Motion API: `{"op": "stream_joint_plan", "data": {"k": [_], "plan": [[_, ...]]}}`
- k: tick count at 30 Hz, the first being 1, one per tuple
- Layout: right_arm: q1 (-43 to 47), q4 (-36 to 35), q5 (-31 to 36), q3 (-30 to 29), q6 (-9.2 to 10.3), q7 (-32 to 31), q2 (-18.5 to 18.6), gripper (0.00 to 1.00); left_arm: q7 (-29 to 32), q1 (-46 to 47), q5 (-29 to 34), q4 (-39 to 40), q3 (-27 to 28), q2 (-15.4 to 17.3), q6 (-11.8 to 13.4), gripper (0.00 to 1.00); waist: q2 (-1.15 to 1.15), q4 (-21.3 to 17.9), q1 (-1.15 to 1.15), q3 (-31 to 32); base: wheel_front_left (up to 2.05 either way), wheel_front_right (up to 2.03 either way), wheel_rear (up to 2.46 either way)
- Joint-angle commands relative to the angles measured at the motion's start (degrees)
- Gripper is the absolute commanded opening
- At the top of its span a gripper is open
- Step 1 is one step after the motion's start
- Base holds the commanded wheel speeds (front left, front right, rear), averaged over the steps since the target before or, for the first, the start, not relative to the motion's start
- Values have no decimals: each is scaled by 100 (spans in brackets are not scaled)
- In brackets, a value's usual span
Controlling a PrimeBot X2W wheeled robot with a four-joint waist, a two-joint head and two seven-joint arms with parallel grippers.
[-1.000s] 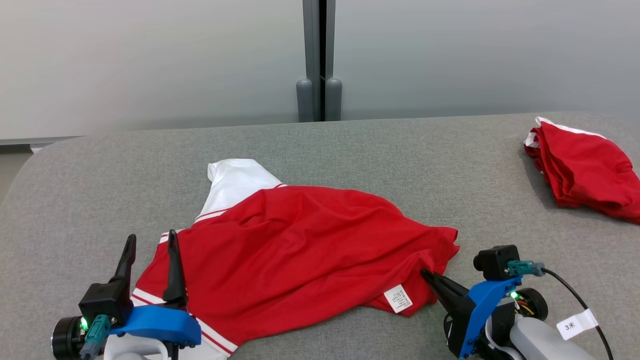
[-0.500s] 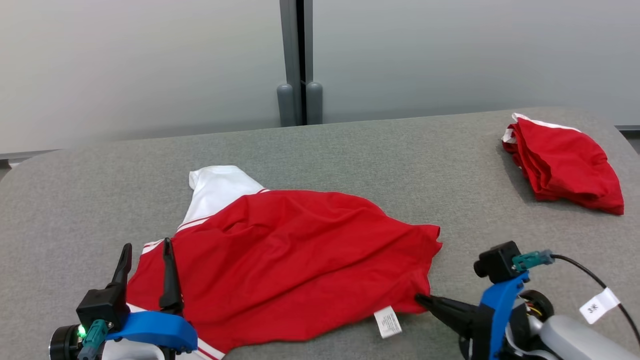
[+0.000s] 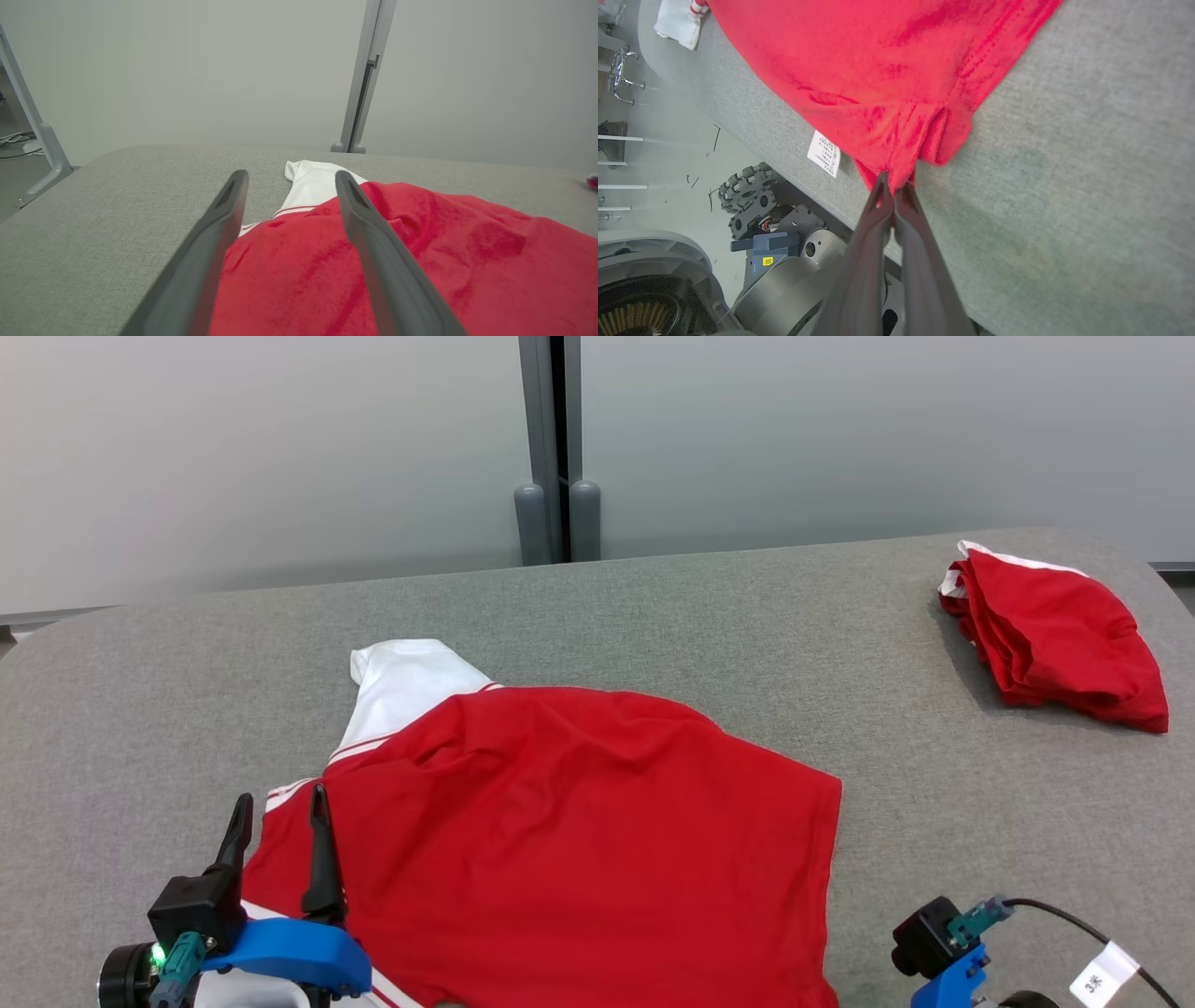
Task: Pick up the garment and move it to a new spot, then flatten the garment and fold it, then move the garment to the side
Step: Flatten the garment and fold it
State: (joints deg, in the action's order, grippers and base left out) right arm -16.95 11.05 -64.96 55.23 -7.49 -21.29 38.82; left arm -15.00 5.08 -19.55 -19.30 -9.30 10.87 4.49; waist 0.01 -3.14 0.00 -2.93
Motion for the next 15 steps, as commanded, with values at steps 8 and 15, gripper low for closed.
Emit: {"op": "stream_joint_plan", "data": {"k": [8, 15], "plan": [[144, 647, 226, -77, -1, -66, -328, 100, -25, 81, 53, -91, 59, 15, -54, 100, -1, 26, 0, -2, 0, 0, 0], [170, 182, -73, -646, -1, 160, -43, 100, -25, 19, 81, -100, 70, -6, -62, 100, -1, -16, 0, 59, 0, 0, 0]]}}
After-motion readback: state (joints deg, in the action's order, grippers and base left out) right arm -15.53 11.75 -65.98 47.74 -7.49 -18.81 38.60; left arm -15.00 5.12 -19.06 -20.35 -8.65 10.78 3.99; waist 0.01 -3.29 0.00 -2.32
